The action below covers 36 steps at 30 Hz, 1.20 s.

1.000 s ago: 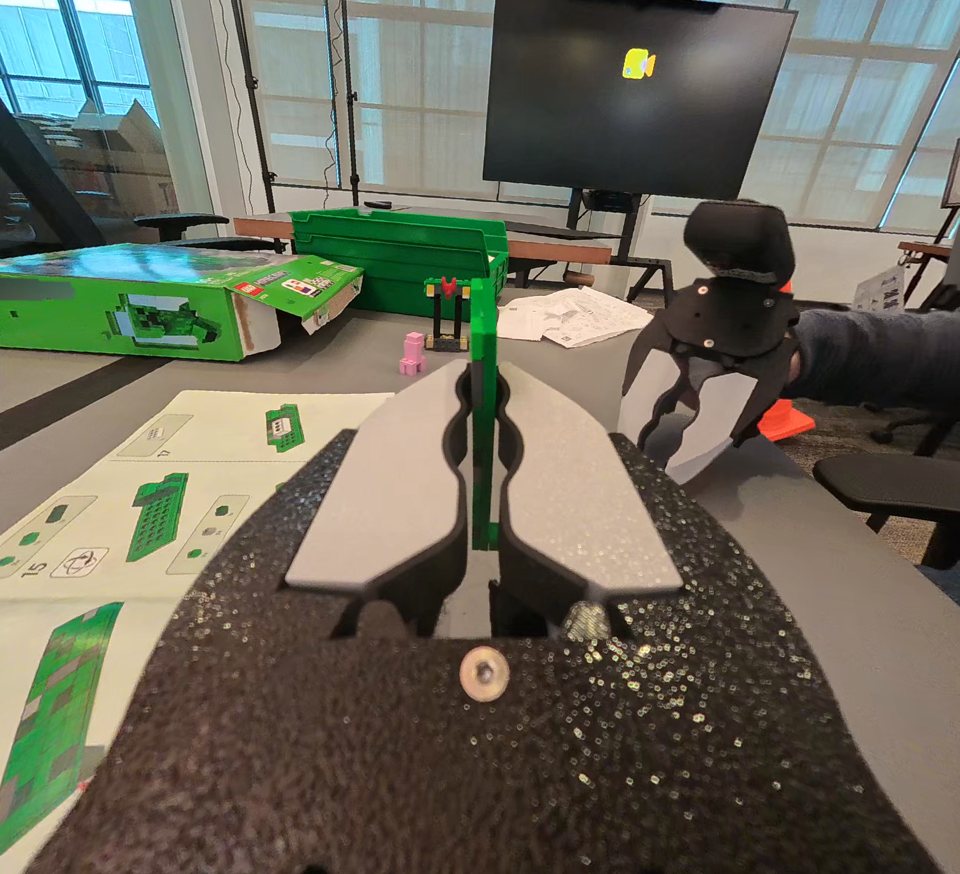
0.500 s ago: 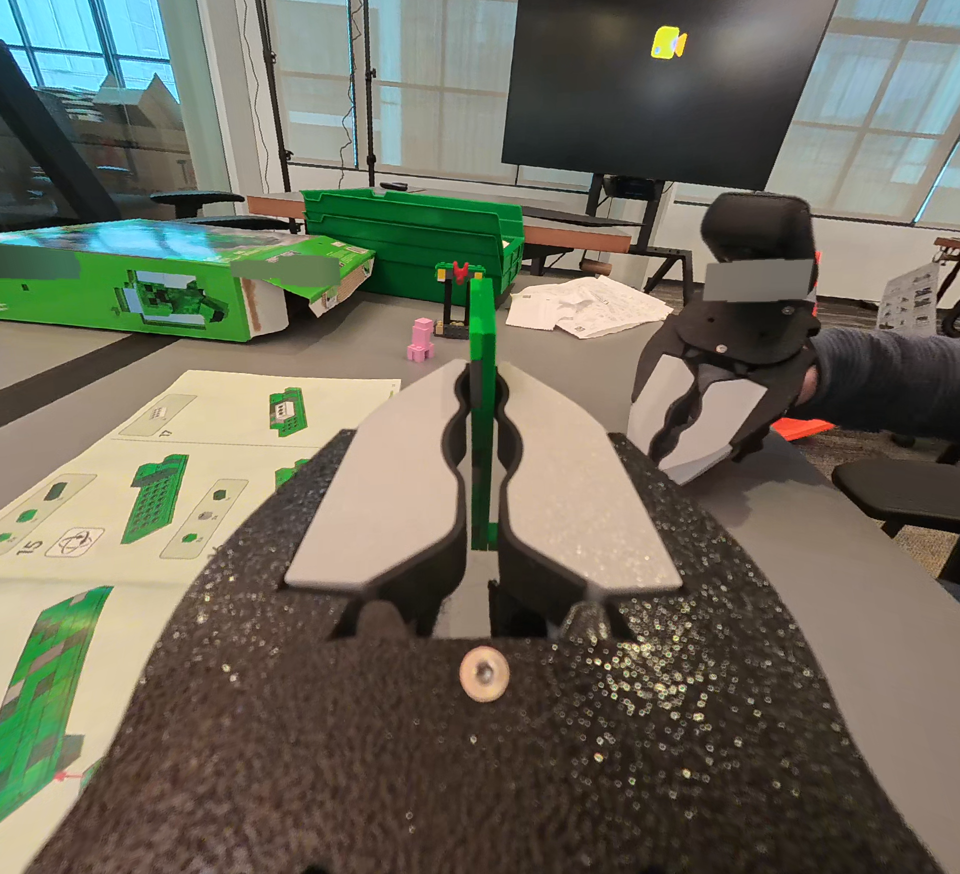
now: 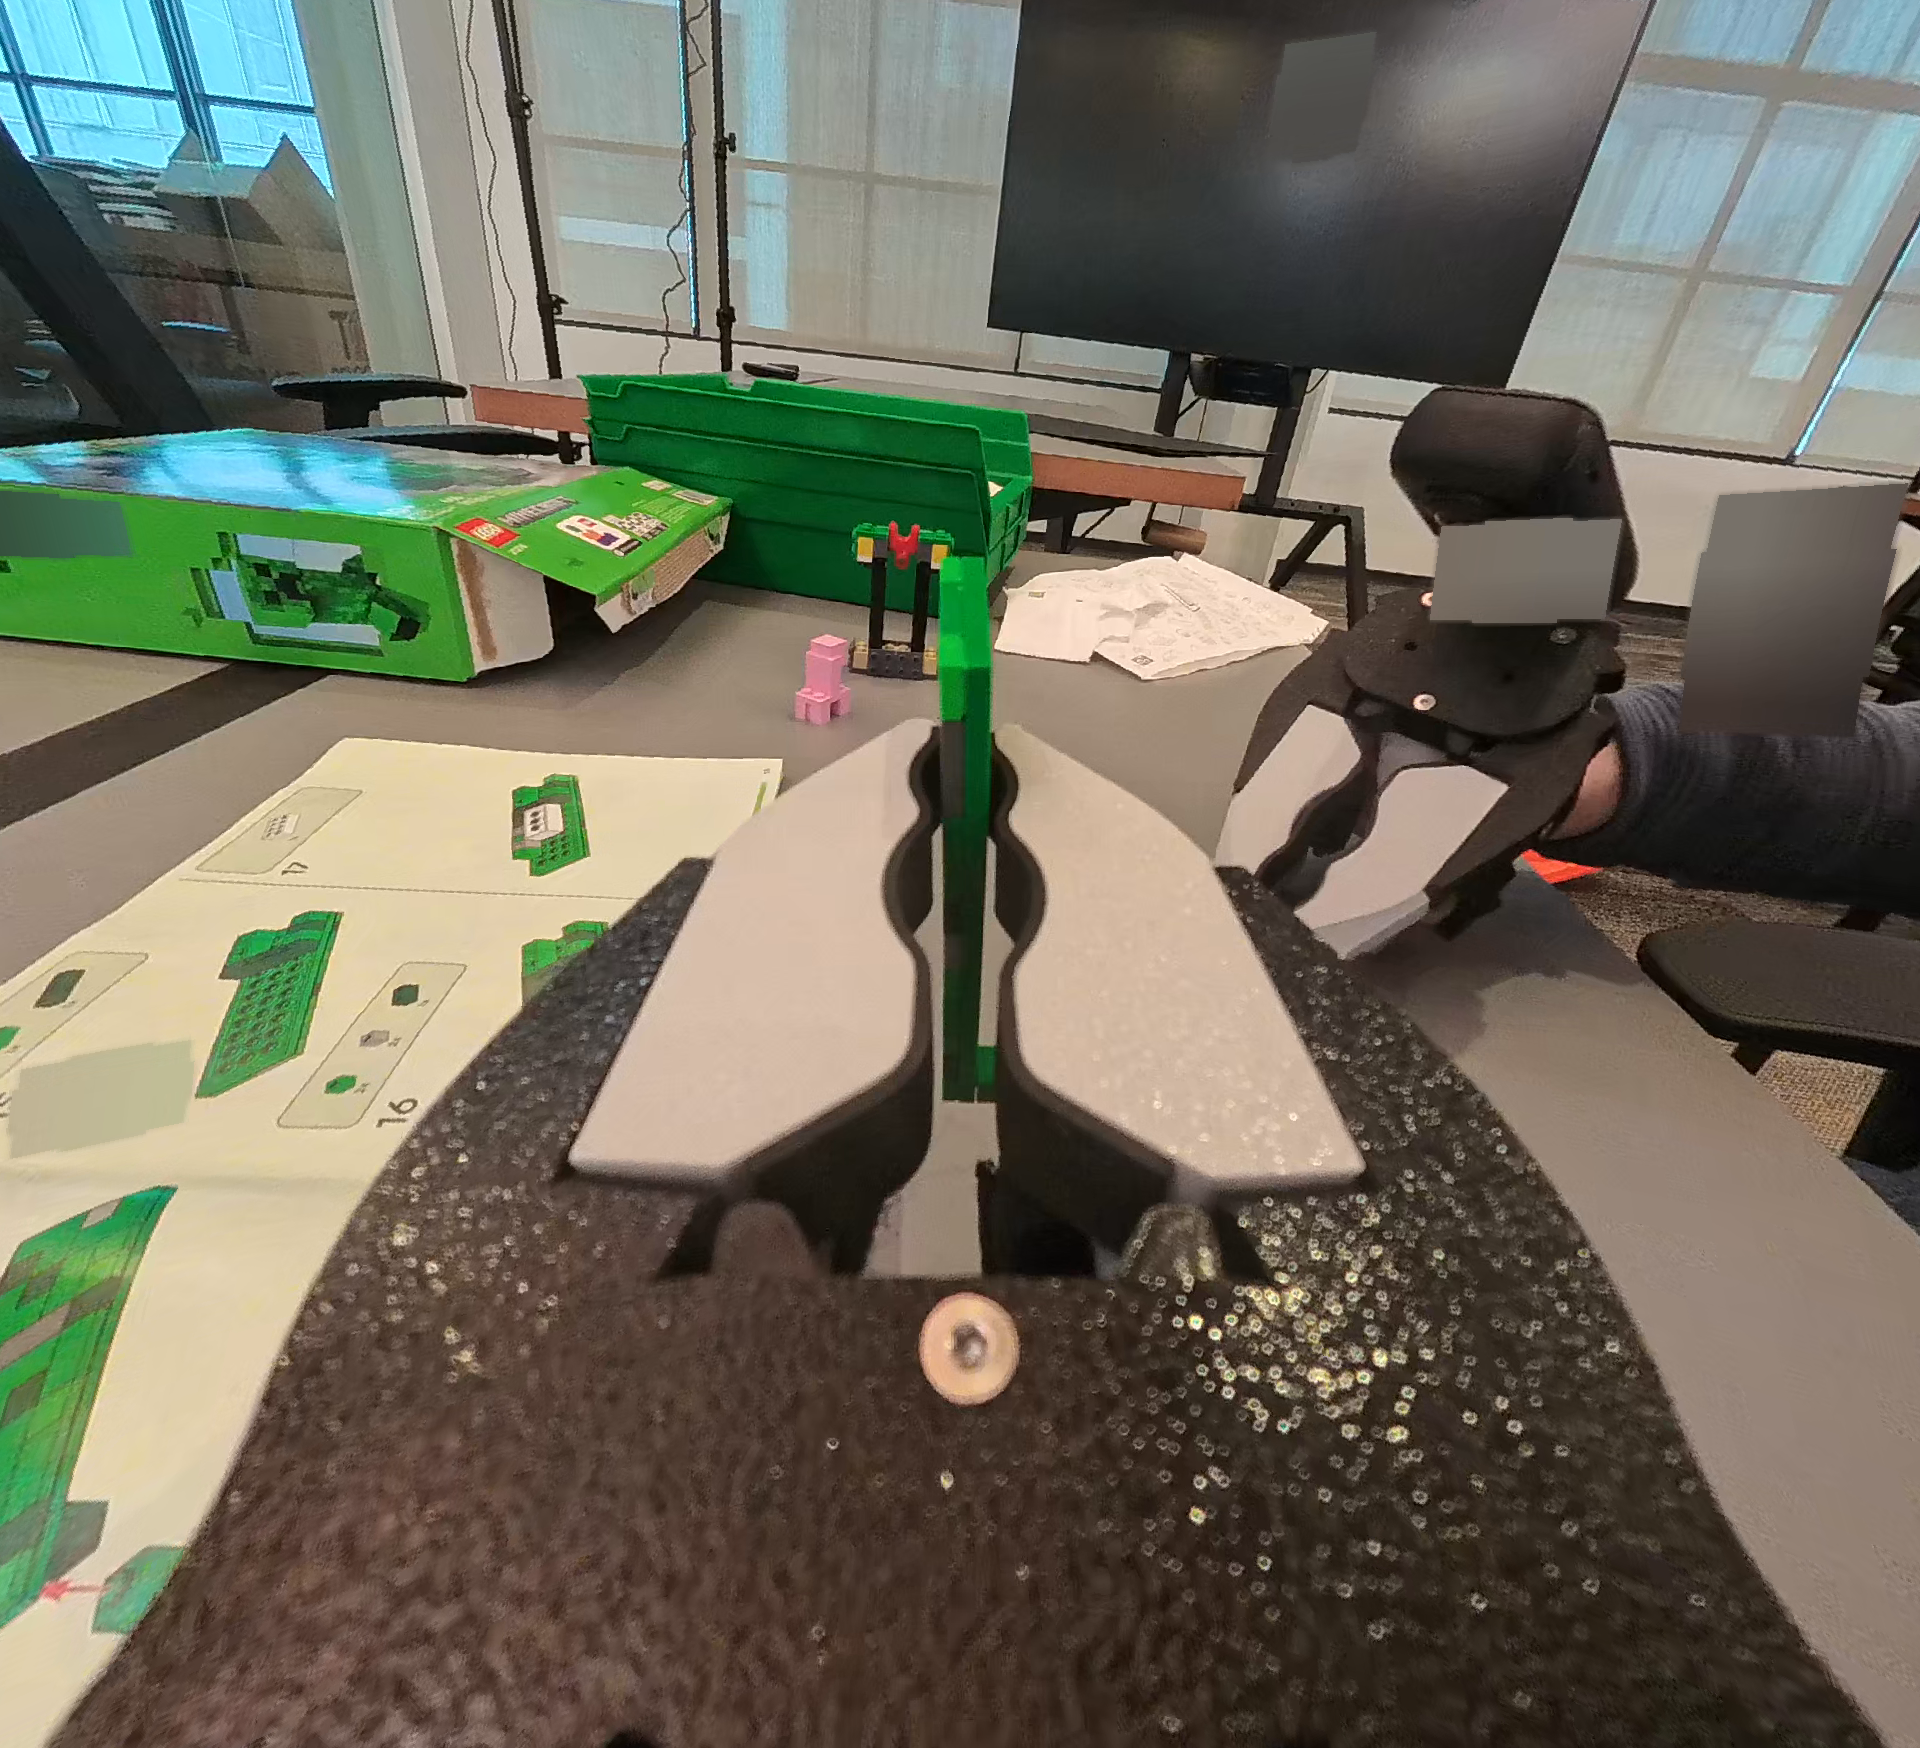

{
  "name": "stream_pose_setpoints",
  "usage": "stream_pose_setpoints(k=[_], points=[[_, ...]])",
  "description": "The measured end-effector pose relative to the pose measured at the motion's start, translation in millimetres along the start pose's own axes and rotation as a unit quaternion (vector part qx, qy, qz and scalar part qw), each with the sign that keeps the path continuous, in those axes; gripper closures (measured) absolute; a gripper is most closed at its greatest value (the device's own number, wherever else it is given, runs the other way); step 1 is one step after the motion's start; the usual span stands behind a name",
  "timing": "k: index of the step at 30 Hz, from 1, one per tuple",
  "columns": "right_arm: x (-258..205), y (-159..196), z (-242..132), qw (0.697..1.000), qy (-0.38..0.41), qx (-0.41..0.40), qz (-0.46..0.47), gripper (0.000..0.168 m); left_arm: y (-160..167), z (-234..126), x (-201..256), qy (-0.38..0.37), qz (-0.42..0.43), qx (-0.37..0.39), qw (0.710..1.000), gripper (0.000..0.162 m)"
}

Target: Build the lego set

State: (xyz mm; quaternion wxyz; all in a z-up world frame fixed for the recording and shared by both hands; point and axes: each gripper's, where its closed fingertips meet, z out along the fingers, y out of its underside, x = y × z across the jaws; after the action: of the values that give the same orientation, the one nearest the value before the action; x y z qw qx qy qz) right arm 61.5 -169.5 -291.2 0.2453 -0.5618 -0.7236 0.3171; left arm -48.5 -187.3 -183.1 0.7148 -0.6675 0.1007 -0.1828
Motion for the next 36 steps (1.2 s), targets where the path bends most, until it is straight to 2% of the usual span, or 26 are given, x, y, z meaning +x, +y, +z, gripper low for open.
stream_pose_setpoints(k=[9, 16, 21, 36], points=[[-1, -8, 7, 0.999, 0.023, -0.005, 0.025, 0.161, 1, 2, -6, -0.030, -0.007, 0.003, 1.000, 0.156], [-4, -83, 19, 0.990, 0.108, 0.076, 0.040, 0.161, 4, -2, -29, -0.126, -0.026, 0.006, 0.992, 0.156], [-8, -116, 36, 0.985, 0.150, 0.080, 0.010, 0.161, 4, -4, -33, -0.154, -0.014, 0.004, 0.988, 0.156], [-5, -124, 62, 0.989, 0.137, 0.032, 0.035, 0.161, 7, -2, -34, -0.148, -0.029, -0.006, 0.989, 0.156]])
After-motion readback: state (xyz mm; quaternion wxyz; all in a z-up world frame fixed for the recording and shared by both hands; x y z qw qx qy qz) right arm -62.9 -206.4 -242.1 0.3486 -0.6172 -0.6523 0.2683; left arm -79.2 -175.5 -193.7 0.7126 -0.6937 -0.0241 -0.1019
